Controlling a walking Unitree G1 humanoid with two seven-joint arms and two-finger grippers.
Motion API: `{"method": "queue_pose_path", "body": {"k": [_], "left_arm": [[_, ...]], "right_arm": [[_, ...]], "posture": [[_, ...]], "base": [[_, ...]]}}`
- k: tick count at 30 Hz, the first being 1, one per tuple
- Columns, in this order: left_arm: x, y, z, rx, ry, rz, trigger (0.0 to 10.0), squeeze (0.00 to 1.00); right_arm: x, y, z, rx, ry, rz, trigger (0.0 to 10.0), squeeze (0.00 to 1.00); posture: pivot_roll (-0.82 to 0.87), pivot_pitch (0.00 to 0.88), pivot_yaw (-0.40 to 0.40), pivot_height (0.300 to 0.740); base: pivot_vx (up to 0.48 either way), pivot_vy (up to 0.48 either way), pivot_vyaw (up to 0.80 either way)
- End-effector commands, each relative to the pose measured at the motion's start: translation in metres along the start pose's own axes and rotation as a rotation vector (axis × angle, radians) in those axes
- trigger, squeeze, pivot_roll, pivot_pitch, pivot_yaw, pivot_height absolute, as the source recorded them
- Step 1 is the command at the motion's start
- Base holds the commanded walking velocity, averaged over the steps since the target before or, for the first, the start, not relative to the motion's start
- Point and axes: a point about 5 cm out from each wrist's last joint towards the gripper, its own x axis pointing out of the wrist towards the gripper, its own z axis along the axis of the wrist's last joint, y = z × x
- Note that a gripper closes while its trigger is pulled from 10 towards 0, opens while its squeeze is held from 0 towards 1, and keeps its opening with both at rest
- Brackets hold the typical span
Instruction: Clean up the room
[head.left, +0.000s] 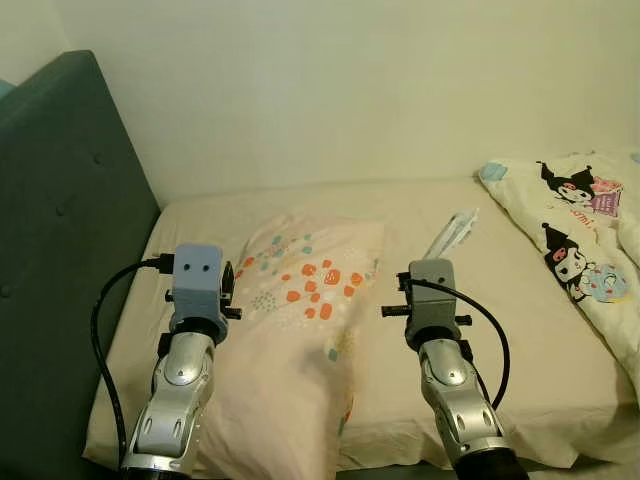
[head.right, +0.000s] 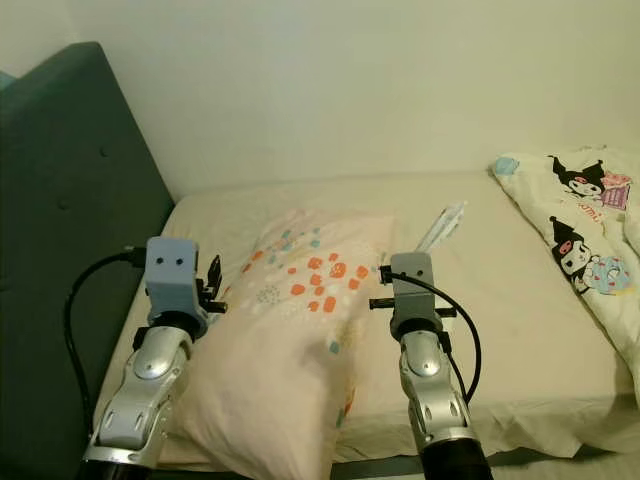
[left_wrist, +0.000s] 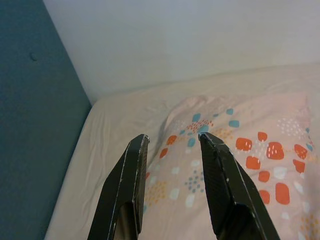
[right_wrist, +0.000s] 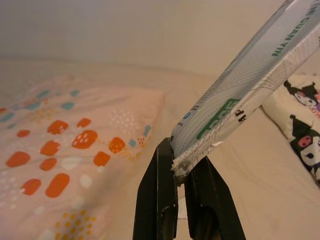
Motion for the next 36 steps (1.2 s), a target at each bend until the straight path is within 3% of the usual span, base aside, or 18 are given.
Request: {"method": "queue_pose_path", "body": {"k": [1,7,10,17,18,20,22,36], "left_arm": [[-0.002,0.001,-0.006,-0.003,0.024,0.007,10.0,0.0],[-0.002,0.001,-0.006,-0.004,0.025,0.007,10.0,0.0],[-0.002,0.001,-0.006,-0.004,0.025,0.006,10.0,0.0],[-0.002,0.001,-0.006,-0.005,0.026,0.005,10.0,0.0],[-0.002,0.001,-0.007,-0.003,0.026,0.004,10.0,0.0],[-0.002,0.0,-0.008,0.0,0.034,0.001,10.0,0.0],[-0.002,0.0,-0.009,0.001,0.039,0.0,10.0,0.0],[-0.004,0.001,-0.013,0.016,0.057,-0.003,10.0,0.0]], "right_arm": [[-0.003,0.002,-0.002,0.019,-0.005,0.01,10.0,0.0],[-0.004,0.006,-0.006,0.192,0.054,0.037,10.0,0.0],[-0.005,0.007,-0.004,0.233,0.048,0.057,10.0,0.0],[-0.006,0.009,-0.005,0.218,0.042,0.057,10.0,0.0],[-0.005,0.007,-0.007,0.198,0.055,0.039,10.0,0.0],[-0.003,0.004,-0.012,0.072,0.074,0.015,10.0,0.0],[-0.003,0.003,-0.014,0.024,0.08,0.015,10.0,0.0],[-0.008,0.006,-0.024,0.058,0.111,0.046,10.0,0.0]], "posture": [[-0.04,0.08,0.005,0.74],[-0.04,0.08,0.006,0.74],[-0.04,0.08,0.005,0.74],[-0.03,0.077,0.007,0.74],[-0.03,0.077,0.007,0.74],[-0.03,0.077,0.007,0.74],[-0.03,0.077,0.007,0.74],[-0.04,0.068,0.009,0.74]], "base": [[0.0,0.0,0.0],[0.0,0.0,0.0],[0.0,0.0,0.0],[0.0,0.0,0.0],[0.0,0.0,0.0],[0.0,0.0,0.0],[0.0,0.0,0.0],[0.0,0.0,0.0]]}}
